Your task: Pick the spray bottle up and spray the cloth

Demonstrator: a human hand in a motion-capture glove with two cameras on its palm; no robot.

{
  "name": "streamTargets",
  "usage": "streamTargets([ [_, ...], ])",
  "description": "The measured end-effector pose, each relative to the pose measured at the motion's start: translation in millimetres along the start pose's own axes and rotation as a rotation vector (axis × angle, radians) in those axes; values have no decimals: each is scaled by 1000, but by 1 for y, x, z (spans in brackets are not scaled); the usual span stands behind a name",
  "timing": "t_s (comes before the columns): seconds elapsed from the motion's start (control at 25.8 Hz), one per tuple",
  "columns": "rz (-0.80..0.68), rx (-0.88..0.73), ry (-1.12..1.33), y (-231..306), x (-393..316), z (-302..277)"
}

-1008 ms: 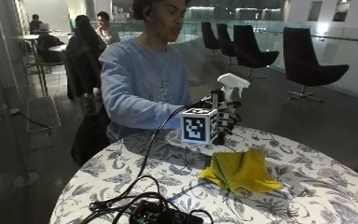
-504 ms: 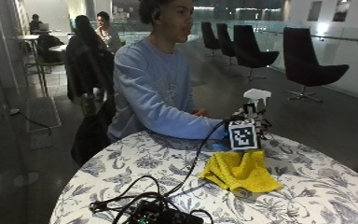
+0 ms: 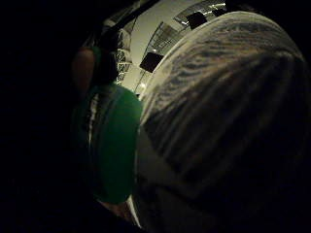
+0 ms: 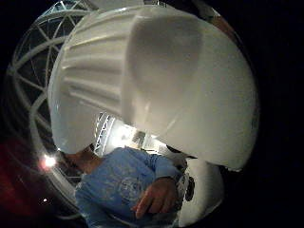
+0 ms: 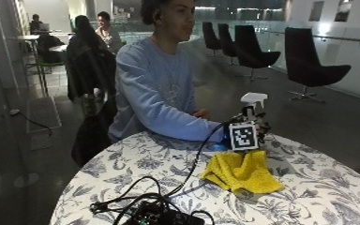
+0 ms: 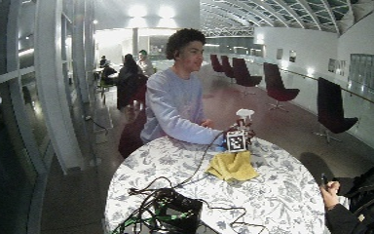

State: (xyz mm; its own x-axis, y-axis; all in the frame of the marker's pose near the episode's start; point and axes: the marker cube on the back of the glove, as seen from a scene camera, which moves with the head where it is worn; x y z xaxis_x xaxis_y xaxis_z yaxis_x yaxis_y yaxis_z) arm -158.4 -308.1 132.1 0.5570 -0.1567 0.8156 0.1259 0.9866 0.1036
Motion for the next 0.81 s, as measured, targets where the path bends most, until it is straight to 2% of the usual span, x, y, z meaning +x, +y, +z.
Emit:
streamTargets([
  [0.19, 18, 40, -94, 22, -26, -6],
  [0.43, 10, 106, -121, 80, -62, -46],
  [0.62, -1, 158, 105, 149, -78, -96],
  [0.81, 96, 292, 388, 224, -78, -161],
])
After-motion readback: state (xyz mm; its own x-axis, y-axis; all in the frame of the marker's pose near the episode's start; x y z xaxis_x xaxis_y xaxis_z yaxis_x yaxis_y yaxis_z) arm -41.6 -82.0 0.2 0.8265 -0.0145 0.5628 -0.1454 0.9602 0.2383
